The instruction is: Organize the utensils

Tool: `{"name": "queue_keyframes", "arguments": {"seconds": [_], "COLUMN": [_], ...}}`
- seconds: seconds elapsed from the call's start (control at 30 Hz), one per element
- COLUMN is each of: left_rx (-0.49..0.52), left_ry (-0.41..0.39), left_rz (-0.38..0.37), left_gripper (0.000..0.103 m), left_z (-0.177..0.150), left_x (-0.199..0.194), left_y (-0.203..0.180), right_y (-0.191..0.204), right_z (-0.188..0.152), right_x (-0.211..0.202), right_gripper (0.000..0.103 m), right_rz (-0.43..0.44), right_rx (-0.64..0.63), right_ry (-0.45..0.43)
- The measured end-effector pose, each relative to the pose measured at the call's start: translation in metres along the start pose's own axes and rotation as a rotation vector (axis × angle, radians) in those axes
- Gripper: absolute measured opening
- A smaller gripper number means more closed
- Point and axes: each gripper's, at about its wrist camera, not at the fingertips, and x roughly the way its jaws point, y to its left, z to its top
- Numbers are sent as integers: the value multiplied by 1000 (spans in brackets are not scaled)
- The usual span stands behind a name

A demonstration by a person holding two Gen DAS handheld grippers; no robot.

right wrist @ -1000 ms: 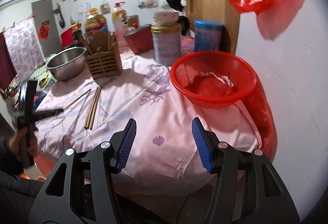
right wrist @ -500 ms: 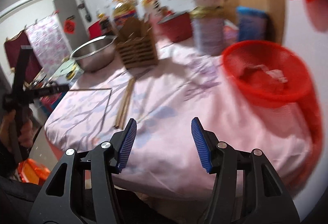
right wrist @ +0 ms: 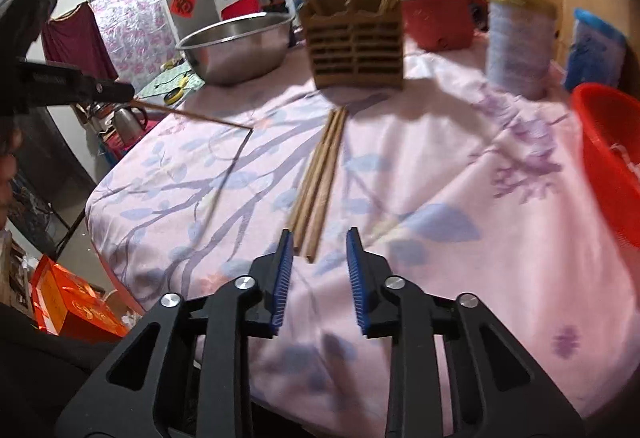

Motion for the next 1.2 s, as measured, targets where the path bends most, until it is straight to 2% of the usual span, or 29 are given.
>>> {"name": "queue_keyframes", "arguments": {"seconds": [0.2, 0.63, 0.9, 1.2], "left_rx": [-16, -15, -11, 1], "left_ry": [12, 44, 49, 59], "left_rz": [-2, 1, 3, 12], "left_gripper": [6, 6, 6, 6], "left_z": [1, 0, 0, -6], "left_x": [0, 8, 9, 12], "left_y": [11, 14, 13, 12], "right_y": [2, -5, 5, 5], "right_z": [-8, -11, -16, -13], "right_x": [25, 36, 36, 41], "right_gripper": [14, 14, 14, 14], "right_rz": [-18, 28, -28, -33], "right_rx": [-29, 36, -36, -4], "right_ry": [36, 29, -2, -29]}}
